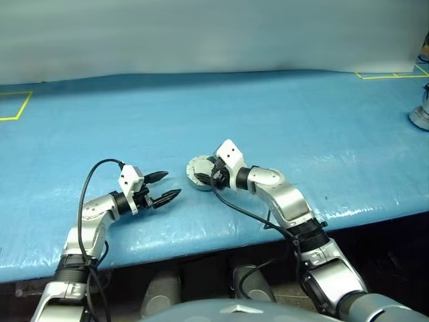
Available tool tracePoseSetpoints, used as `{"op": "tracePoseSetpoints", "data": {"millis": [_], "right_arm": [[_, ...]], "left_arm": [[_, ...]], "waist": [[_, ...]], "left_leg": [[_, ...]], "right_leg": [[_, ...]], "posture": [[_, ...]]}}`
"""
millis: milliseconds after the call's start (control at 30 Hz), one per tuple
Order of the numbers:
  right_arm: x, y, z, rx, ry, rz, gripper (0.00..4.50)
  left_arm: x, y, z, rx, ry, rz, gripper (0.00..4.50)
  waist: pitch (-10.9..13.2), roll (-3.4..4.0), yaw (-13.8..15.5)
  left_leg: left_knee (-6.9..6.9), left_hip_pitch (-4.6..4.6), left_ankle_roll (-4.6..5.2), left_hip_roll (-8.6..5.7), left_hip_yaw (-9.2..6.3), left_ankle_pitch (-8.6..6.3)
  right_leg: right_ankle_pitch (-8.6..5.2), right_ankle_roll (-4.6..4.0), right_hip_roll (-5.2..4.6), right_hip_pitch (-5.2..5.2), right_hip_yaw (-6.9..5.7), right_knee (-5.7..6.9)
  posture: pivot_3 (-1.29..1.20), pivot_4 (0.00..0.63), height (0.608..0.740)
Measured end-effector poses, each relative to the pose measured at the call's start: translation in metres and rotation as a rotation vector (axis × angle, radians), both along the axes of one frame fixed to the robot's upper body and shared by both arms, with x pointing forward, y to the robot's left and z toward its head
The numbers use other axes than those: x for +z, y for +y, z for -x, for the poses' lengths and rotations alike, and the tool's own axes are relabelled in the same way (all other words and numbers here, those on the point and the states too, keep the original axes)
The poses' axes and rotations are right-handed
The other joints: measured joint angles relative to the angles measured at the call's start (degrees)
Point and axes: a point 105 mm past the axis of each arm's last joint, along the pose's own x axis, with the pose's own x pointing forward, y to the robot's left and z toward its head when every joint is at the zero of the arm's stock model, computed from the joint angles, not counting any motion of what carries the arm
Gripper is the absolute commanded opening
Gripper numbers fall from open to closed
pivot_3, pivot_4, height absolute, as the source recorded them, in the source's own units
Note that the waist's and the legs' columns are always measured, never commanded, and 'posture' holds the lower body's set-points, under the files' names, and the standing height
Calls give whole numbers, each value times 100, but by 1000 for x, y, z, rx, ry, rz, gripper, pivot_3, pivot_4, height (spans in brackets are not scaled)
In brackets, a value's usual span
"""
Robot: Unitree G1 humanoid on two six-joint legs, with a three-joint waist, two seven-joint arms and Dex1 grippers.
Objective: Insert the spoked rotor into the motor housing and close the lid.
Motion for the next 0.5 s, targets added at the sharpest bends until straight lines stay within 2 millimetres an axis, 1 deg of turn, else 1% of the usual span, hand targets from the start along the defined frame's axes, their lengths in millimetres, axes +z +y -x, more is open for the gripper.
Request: {"op": "tracePoseSetpoints", "data": {"millis": [267, 500], "right_arm": [[-2, 0, 0, 3, -5, 21, 3038], [-4, 3, -1, -7, -33, 58, 3038]], "left_arm": [[-1, 0, 1, 2, 5, 0, 3974], [1, -2, 1, -6, -6, 0, 3974]], "waist": [[-1, 0, -1], [-12, 3, -1]], "left_leg": [[0, 0, 0, 0, 0, 0], [0, 1, 1, 0, 0, 1]], "right_leg": [[0, 0, 0, 0, 0, 0], [-1, 0, 0, 0, -1, 0]], "posture": [[0, 150, 740], [0, 150, 740]]}}
